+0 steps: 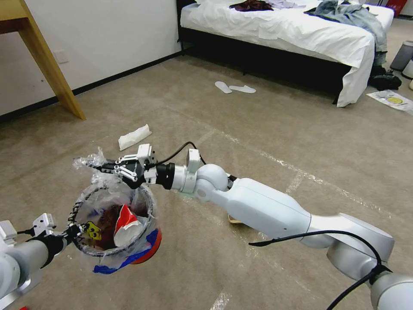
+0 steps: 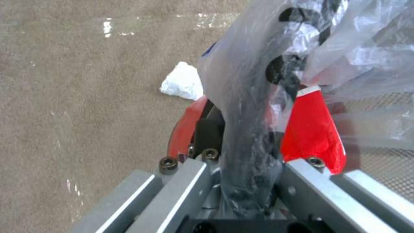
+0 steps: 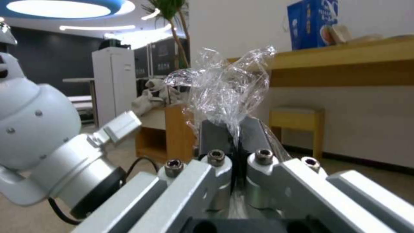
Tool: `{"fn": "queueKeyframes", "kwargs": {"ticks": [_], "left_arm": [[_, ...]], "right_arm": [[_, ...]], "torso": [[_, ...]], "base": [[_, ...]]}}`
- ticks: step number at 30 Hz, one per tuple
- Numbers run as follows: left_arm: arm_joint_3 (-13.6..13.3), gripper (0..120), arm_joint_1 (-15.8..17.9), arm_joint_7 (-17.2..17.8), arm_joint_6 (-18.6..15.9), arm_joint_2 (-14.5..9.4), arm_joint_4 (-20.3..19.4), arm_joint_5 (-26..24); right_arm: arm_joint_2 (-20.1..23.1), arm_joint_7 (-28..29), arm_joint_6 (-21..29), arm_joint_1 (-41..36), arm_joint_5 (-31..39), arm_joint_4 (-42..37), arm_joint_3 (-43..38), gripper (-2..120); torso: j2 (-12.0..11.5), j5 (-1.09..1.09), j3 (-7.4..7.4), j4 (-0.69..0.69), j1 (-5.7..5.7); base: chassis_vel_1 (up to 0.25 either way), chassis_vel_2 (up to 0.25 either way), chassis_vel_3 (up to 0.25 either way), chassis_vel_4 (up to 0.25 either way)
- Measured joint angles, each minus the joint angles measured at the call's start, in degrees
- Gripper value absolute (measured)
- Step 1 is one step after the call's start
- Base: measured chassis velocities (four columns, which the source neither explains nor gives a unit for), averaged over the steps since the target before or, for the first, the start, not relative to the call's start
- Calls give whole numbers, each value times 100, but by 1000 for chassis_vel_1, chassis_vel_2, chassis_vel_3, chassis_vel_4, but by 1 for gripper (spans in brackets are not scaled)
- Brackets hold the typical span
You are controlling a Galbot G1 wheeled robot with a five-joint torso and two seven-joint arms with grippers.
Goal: Pick up the trash bin and place the garbage on the floor into it.
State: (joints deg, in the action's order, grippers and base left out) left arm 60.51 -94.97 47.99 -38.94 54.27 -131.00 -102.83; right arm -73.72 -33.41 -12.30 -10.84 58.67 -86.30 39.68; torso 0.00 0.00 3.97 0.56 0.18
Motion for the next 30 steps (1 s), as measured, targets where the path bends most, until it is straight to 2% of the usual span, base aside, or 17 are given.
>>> {"fn": "queueKeyframes", "kwargs": {"ticks": [16,18,20,22,24,26,27,29,30], "left_arm": [[16,1,-37,1,-6,21,-53,11],[27,1,-40,5,-5,7,-62,9],[30,1,-43,5,-6,6,-67,8],[41,1,-57,8,-5,4,-98,1],[42,1,-58,10,-5,4,-104,-2],[42,1,-56,13,-2,4,-112,-9],[42,1,-56,13,-2,4,-112,-9],[42,1,-55,15,0,2,-112,-10],[42,1,-55,15,0,2,-112,-10]], "right_arm": [[58,118,-114,-150,-379,195,101,1],[131,234,-178,-196,-584,195,175,13],[141,248,-187,-200,-615,195,186,16],[188,275,-199,-214,-766,218,229,28],[195,269,-193,-215,-789,226,232,32],[215,242,-156,-215,-815,237,232,43],[215,242,-156,-215,-815,237,232,43],[239,196,-116,-212,-811,235,232,54],[239,196,-116,-212,-811,235,232,54]], "torso": [[0,0,0,0,0],[0,0,0,0,0],[0,0,0,0,0],[0,0,0,0,0],[0,0,0,0,0],[0,0,0,0,0],[0,0,0,0,0],[0,0,0,0,-1],[0,0,0,0,-1]], "base": [[0,0,0,0],[0,0,0,0],[0,0,0,0],[0,0,0,0],[0,0,0,0],[0,0,0,0],[0,0,0,0],[0,0,0,0],[0,0,0,0]]}}
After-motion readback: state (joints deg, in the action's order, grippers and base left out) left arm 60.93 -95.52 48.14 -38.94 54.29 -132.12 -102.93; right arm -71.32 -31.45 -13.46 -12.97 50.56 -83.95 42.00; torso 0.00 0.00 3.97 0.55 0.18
